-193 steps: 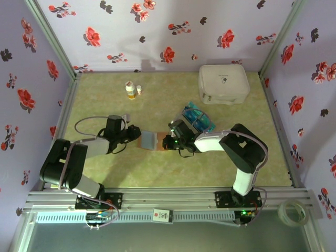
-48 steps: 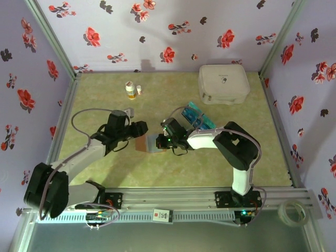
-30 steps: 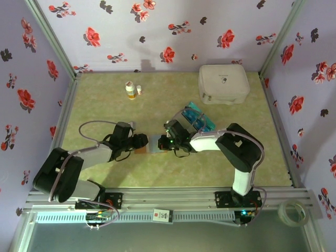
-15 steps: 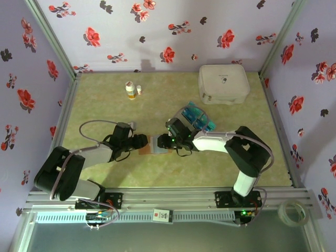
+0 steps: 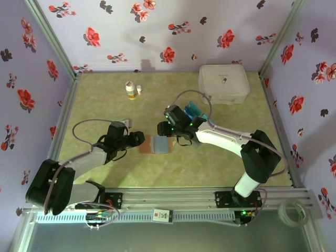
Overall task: Put the credit cards into the card holder
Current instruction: Flip over the card slot on the card holder.
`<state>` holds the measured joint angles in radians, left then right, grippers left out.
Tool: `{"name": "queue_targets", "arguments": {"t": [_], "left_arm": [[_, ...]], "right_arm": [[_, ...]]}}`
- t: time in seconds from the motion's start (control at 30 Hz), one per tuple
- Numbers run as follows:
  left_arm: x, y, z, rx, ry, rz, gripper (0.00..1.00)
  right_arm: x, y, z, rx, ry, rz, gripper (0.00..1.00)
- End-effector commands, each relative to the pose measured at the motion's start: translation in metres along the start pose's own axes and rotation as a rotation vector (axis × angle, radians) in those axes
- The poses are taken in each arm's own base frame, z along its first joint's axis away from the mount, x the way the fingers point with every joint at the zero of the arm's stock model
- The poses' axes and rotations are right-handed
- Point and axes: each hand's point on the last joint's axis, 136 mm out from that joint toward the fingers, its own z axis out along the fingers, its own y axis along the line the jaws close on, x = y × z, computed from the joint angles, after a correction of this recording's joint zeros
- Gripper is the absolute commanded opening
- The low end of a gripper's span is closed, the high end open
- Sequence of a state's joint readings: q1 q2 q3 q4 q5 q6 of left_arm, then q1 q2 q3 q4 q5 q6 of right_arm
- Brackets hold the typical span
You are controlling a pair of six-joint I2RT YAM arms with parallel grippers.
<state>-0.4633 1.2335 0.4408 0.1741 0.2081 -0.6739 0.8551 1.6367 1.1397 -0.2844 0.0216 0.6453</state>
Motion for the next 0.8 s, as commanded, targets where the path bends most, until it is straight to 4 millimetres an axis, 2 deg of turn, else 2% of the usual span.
{"name": "queue_targets", "arguments": {"t": [0.0,0.17,0.37,0.57,0.77], "left_arm": [[-0.003,0.002,-0.011,-0.025,-0.005,-0.004,0.46],[-0.015,-0.012,-0.022,-0.010,-0.014,0.005,0.48],[-0.023,-0.028,-0.026,0.028,-0.016,0.002,0.48],[-0.016,-0.035,-0.016,0.045,0.007,0.006,0.49],[-0.002,-0.042,-0.003,0.068,0.042,0.005,0.46]], "right_arm": [[-0.005,-0.017,-0.009,0.089,-0.006,-0.023,0.51],[-0.004,-0.018,-0.007,0.068,0.005,-0.035,0.53],[0.004,-0.011,-0.005,-0.004,0.020,-0.044,0.57],[0.014,-0.007,0.003,-0.061,0.043,-0.009,0.54],[0.027,-0.010,0.024,-0.112,0.078,0.057,0.45]]}}
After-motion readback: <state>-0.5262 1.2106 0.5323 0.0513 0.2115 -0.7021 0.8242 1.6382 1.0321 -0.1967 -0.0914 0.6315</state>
